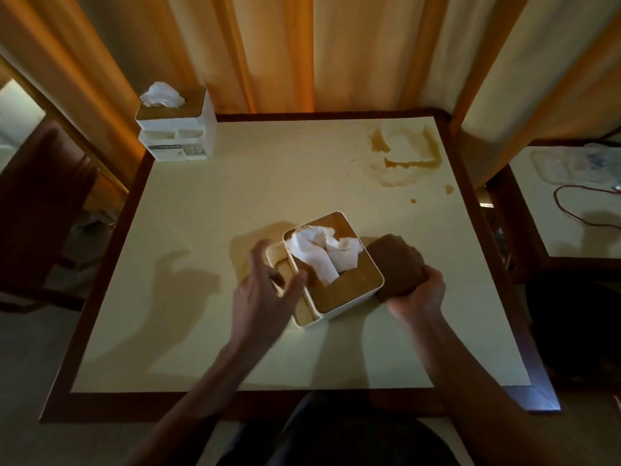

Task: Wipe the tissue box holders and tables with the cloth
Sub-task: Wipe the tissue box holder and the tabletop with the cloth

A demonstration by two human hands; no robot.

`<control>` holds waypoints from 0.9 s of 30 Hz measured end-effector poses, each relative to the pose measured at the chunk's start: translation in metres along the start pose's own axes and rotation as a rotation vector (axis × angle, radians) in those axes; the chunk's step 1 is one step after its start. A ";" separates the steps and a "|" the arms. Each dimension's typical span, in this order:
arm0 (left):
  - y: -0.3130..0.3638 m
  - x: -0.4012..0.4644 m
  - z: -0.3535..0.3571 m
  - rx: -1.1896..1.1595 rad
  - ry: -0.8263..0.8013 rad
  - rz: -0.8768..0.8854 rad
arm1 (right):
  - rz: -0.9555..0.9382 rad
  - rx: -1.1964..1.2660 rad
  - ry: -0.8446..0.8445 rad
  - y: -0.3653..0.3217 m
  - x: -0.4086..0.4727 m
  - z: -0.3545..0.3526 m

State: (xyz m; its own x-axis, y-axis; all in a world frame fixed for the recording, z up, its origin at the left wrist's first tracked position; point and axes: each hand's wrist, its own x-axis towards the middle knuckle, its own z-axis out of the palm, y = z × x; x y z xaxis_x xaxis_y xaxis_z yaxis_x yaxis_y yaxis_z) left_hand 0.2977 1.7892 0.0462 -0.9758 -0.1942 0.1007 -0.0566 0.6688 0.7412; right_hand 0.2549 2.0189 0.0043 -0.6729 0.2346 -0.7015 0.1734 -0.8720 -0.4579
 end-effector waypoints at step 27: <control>-0.040 0.022 0.008 -0.714 -0.175 -0.333 | 0.047 0.009 -0.132 0.010 -0.043 0.056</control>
State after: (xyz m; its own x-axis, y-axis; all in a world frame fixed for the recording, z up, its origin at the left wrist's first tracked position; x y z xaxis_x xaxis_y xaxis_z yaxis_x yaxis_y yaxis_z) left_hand 0.2766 1.7643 0.0136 -0.9539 -0.1473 -0.2616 -0.2592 -0.0359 0.9652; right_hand 0.2457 1.9757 0.0604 -0.7533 0.1351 -0.6436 0.2008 -0.8847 -0.4207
